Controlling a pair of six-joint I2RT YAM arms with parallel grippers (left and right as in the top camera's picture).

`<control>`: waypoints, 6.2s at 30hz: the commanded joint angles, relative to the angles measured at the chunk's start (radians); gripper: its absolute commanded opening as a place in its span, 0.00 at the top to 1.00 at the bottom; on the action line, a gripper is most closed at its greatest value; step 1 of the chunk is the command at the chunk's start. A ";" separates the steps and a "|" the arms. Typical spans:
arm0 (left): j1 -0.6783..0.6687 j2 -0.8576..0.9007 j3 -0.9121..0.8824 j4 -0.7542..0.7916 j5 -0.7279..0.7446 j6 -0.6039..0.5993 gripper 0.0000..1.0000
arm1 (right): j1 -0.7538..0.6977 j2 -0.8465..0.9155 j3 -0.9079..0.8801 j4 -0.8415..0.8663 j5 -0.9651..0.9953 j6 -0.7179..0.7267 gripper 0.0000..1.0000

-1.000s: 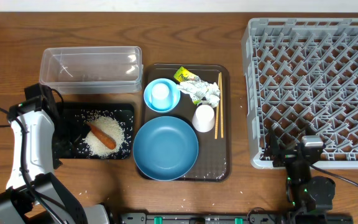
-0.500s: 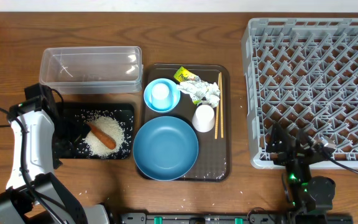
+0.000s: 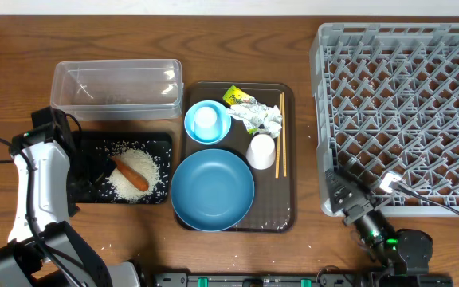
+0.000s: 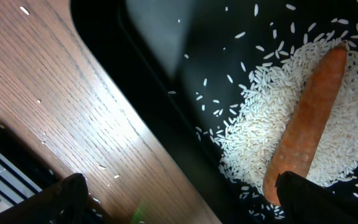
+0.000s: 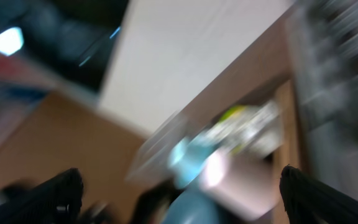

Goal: Sort waste into correct bins and load items into the dishwasher rack
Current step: 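Reach the right gripper toward the blue plate rim, then grasp the blue plate rim with the right gripper, then lift the blue plate with the right gripper over the grey dish rack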

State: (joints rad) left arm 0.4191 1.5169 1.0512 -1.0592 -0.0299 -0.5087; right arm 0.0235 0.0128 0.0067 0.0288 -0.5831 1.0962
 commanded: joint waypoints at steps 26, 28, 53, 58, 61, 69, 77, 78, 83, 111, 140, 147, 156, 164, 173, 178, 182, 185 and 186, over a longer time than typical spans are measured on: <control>0.005 0.001 -0.001 -0.006 -0.008 -0.005 0.01 | -0.003 0.122 0.242 -0.101 -0.290 -0.199 0.01; 0.005 0.001 -0.001 -0.006 -0.008 -0.005 0.01 | -0.003 0.194 0.338 -0.222 -0.258 -0.311 0.01; 0.005 0.001 -0.001 -0.006 -0.008 -0.005 0.01 | 0.837 1.352 1.354 -1.070 0.586 -0.952 0.01; 0.005 0.001 -0.001 -0.006 -0.008 -0.005 0.01 | 0.966 1.507 1.353 -0.995 0.623 -0.941 0.01; 0.005 0.001 -0.001 -0.006 -0.008 -0.005 0.01 | 1.007 1.590 1.354 -0.950 0.583 -0.917 0.01; 0.005 0.001 -0.001 -0.006 -0.008 -0.005 0.01 | 1.104 1.794 1.353 -0.848 0.470 -0.908 0.11; 0.005 0.001 -0.001 -0.006 -0.008 -0.005 0.01 | 1.175 1.909 1.353 -0.774 0.470 -0.879 0.18; 0.005 0.001 -0.001 -0.006 -0.008 -0.005 0.01 | 1.178 1.915 1.353 -0.767 0.470 -0.877 0.20; 0.005 0.001 -0.001 -0.006 -0.008 -0.005 0.01 | 1.202 1.941 1.353 -0.735 0.472 -0.865 0.26; 0.005 0.001 -0.001 -0.006 -0.008 -0.005 0.01 | 1.210 1.975 1.391 -0.756 0.482 -0.857 0.76; 0.005 0.001 -0.001 -0.006 -0.008 -0.005 0.01 | 1.107 1.863 1.668 -1.025 0.463 -0.820 0.99; 0.005 0.001 -0.001 -0.006 -0.008 -0.005 0.01 | 0.947 1.656 1.673 -1.016 0.357 -0.881 0.99; 0.005 0.001 -0.001 -0.006 -0.008 -0.005 0.01 | 0.618 1.442 1.673 -1.013 0.095 -0.959 0.99; 0.005 0.001 -0.001 -0.006 -0.008 -0.005 0.01 | 0.244 1.413 1.672 -1.026 -0.172 -1.110 0.99; 0.005 0.001 -0.001 -0.006 -0.008 -0.005 0.01 | -0.097 1.494 1.670 -1.058 -0.325 -1.308 0.99; 0.005 0.001 -0.001 -0.006 -0.008 -0.005 0.01 | -0.265 1.579 1.668 -1.025 -0.446 -1.341 0.99; 0.005 0.001 -0.001 -0.006 -0.008 -0.005 0.01 | -0.362 1.669 1.668 -0.956 -0.595 -1.340 0.99; 0.005 0.001 -0.001 -0.006 -0.008 -0.005 0.01 | -0.427 1.751 1.668 -0.877 -0.715 -1.331 0.99; 0.005 0.001 -0.001 -0.006 -0.008 -0.005 0.01 | -0.444 1.776 1.668 -0.850 -0.746 -1.320 0.99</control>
State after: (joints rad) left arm 0.4191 1.5169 1.0512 -1.0603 -0.0299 -0.5091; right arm -0.3771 1.7397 1.6608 -0.8524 -1.1324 -0.2115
